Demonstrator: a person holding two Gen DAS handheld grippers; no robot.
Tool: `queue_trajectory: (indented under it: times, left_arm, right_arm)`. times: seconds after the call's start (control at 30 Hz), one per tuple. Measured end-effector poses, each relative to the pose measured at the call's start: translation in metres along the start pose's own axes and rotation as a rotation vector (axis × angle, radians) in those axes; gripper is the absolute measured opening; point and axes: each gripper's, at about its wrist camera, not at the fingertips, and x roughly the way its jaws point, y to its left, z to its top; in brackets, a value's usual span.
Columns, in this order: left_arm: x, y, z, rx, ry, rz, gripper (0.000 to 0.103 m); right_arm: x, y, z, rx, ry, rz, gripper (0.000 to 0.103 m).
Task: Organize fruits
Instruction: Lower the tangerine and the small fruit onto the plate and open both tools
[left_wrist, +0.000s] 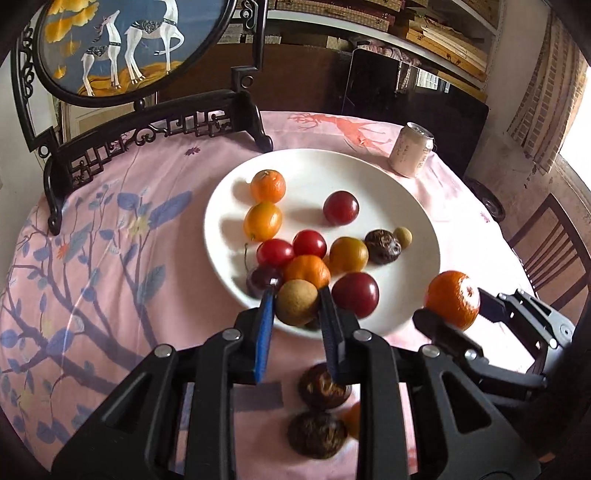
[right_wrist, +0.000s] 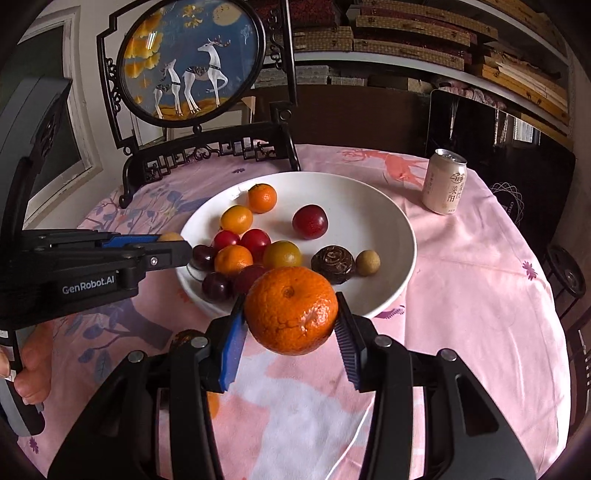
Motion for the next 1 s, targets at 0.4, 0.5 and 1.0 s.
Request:
queue_trajectory:
  times: [0.4, 0.5, 1.0]
  left_arm:
    - [0.022, -0.005, 0.018, -0.033, -0.029, 0.044, 0.072]
    - [0.009, 0.002, 0.006, -0.044, -0.023, 0.054, 0.076]
    - [-0.063, 0.034, -0.103, -0.081, 0.016, 0.047, 0.088]
  right_arm:
    - [0.012, -0.013, -0.001, 0.048, -0.010, -0.008, 0.058]
    - [-0.004, -0.012, -0.008, 0.047, -0.009, 0.011, 0.059]
    - [-0.034, 0.042, -0.083, -0.113, 0.155, 0.063, 0.060]
